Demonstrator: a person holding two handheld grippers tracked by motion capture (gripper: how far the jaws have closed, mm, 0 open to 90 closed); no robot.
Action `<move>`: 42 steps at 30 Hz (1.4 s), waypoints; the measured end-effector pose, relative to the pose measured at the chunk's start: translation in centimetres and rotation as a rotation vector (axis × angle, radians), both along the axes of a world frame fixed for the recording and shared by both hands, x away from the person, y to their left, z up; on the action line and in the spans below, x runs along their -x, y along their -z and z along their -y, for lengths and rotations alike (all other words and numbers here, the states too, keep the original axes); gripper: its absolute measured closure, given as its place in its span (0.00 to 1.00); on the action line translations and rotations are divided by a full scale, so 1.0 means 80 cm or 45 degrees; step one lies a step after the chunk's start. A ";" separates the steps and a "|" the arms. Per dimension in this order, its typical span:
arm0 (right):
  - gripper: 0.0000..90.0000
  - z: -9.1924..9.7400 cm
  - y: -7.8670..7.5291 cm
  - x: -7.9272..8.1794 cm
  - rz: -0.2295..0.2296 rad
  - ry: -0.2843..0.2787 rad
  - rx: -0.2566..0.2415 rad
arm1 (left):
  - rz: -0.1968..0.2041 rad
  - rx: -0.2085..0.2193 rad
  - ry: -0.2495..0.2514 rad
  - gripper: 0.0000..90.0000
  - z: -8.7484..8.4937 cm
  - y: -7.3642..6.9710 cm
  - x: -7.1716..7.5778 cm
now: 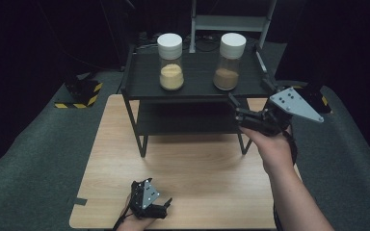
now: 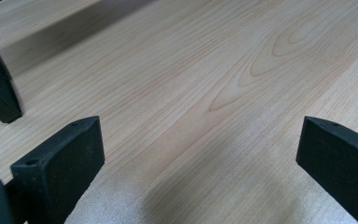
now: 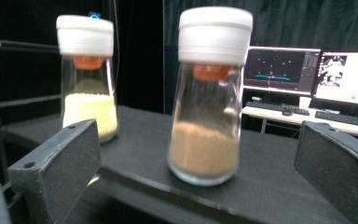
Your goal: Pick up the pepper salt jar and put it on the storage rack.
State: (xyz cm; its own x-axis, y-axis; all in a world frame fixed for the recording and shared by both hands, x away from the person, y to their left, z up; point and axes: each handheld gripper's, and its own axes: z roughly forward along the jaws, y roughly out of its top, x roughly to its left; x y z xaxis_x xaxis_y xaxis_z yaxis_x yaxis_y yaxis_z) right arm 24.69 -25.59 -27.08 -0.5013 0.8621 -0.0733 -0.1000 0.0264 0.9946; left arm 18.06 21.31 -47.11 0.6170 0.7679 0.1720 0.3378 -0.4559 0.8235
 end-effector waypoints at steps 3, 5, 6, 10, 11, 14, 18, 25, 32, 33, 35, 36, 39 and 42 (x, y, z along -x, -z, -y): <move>0.00 0.002 0.008 0.005 0.004 -0.001 0.023 | 0.000 0.001 -0.002 0.01 0.000 0.000 0.000; 0.00 0.006 0.022 0.013 0.004 -0.010 0.055 | -0.001 0.002 -0.003 0.01 0.000 0.000 0.000; 0.00 0.007 0.028 0.016 -0.003 -0.015 0.053 | -0.001 0.002 -0.002 0.01 0.000 0.000 0.000; 0.00 0.013 0.045 0.023 -0.014 -0.036 0.073 | -0.001 0.001 -0.003 0.01 0.000 0.000 0.000; 0.00 0.016 0.055 0.027 -0.026 -0.042 0.076 | -0.003 0.002 -0.004 0.01 0.000 0.000 0.000; 0.00 0.021 0.072 0.033 -0.048 -0.053 0.077 | -0.010 0.012 -0.007 0.01 -0.001 0.000 -0.002; 0.00 0.025 0.088 0.037 -0.067 -0.056 0.089 | -0.013 0.019 -0.009 0.01 -0.002 0.000 -0.003; 0.00 0.034 0.120 0.042 -0.129 -0.054 0.131 | -0.016 0.021 -0.006 0.01 -0.003 -0.001 -0.004; 0.00 0.038 0.148 0.048 -0.177 -0.043 0.163 | -0.009 0.018 -0.003 0.01 -0.003 0.000 -0.003; 0.00 0.038 0.148 0.048 -0.177 -0.043 0.163 | -0.009 0.018 -0.003 0.01 -0.003 0.000 -0.003; 0.00 0.038 0.160 0.050 -0.209 -0.036 0.194 | -0.012 0.013 -0.001 0.01 -0.002 0.000 -0.003; 0.00 0.038 0.160 0.050 -0.209 -0.036 0.194 | -0.012 0.013 -0.001 0.01 -0.002 0.000 -0.003; 0.00 0.039 0.181 0.052 -0.246 -0.025 0.233 | -0.012 0.014 0.001 0.01 -0.002 -0.001 -0.004; 0.00 0.040 0.197 0.052 -0.284 -0.016 0.257 | -0.011 0.011 0.001 0.01 -0.002 -0.001 -0.003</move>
